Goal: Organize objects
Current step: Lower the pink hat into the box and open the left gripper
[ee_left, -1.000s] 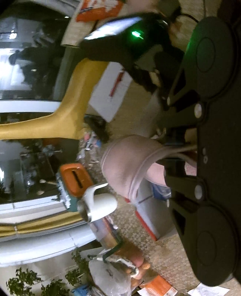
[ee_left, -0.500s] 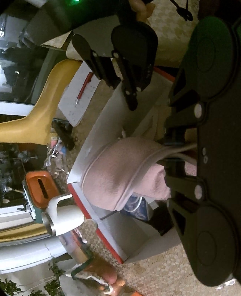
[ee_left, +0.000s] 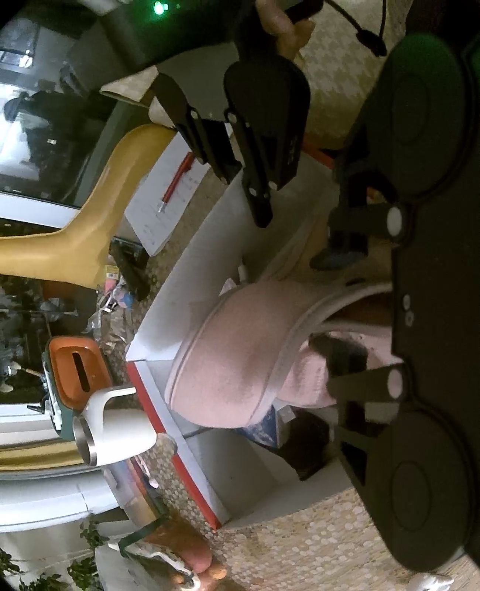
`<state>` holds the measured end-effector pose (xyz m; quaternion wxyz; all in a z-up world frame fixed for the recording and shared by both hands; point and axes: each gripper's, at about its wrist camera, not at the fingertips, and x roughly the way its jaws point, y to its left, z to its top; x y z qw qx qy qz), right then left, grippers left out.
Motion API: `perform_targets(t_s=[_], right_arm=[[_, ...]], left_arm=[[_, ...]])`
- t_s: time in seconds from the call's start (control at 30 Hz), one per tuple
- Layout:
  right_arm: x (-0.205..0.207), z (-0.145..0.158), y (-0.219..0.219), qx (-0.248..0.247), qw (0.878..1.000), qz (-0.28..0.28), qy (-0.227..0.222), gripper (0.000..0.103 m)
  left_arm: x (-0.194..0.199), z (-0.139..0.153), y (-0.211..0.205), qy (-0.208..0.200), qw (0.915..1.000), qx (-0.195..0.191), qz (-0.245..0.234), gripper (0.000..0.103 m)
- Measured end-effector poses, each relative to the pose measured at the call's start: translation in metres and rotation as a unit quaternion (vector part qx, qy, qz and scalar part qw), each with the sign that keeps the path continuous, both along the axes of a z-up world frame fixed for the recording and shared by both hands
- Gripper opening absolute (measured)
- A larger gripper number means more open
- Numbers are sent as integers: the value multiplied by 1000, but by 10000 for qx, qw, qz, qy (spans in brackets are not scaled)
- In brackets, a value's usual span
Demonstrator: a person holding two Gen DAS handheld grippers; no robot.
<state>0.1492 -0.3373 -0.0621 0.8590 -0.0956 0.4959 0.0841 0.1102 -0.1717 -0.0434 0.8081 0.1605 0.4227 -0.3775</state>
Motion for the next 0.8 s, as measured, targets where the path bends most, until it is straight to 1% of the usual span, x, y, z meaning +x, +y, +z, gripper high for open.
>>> perform_targets(t_s=[0.03, 0.3, 0.47, 0.57, 0.7, 0.77, 0.8], right_arm=[[0, 0, 0, 1, 10000, -6, 4, 7], [-2, 0, 4, -70, 10000, -21, 8, 7], [-2, 0, 5, -118, 9999, -11, 14, 7], [-1, 0, 5, -132, 9999, -11, 21, 7], [-1, 0, 6, -146, 9999, -17, 32, 7], [-1, 0, 7, -157, 9999, -19, 35, 7], [-1, 0, 7, -162, 9999, -16, 40, 7]], left_arm=[[-2, 2, 3, 2, 10000, -44, 5, 53], [-11, 18, 24, -105, 9992, -346, 150, 55], [-14, 29, 40, -232, 9983, -467, 246, 58], [-15, 37, 54, -359, 9970, -525, 433, 63], [-12, 45, 79, -500, 9938, -601, 796, 66], [-8, 48, 92, -583, 9913, -607, 1016, 72], [-6, 49, 99, -624, 9898, -598, 1130, 73]])
